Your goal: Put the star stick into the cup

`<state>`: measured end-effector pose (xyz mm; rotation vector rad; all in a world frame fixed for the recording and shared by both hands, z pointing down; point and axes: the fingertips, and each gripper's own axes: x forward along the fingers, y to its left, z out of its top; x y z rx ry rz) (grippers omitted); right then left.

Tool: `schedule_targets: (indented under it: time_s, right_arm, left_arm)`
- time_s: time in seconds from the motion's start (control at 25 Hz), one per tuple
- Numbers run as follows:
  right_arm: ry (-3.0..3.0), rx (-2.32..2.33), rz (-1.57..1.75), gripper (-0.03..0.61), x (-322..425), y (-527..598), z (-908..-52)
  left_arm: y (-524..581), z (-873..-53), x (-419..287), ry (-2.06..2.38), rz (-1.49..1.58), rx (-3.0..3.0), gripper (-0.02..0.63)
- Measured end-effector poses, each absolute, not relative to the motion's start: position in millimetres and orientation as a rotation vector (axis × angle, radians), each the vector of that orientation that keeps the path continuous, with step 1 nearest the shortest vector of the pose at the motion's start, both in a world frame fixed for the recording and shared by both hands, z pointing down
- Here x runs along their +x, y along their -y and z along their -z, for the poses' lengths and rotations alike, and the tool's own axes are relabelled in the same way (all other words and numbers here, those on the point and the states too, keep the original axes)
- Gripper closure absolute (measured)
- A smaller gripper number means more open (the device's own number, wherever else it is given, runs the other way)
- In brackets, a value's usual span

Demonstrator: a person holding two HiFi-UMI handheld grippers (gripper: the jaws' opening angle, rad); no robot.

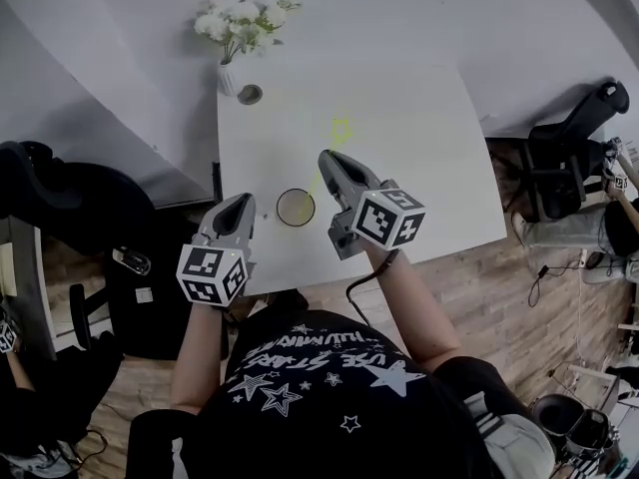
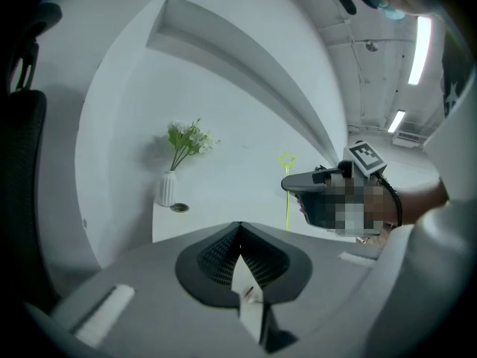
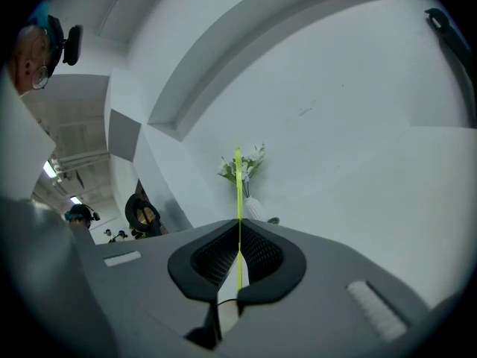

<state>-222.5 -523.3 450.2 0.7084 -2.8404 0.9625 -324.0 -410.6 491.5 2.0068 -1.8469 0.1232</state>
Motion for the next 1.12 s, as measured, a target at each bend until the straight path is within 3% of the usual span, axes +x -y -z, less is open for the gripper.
schedule_targets:
  time_s: [1.0,1.12]
  right_arm:
    - [2.749,0.624,-0.985,0.554,-234.3,504.5,-501.9]
    - [2.742,0.624,-0.970,0.515,-233.6,502.0,-503.6]
  left_arm:
    - [397.7,-517.4,-317.5,1.801,-0.178,1.962,0.611]
    - [395.3,-516.4,-316.3,1.803,-0.174,1.964,0.611]
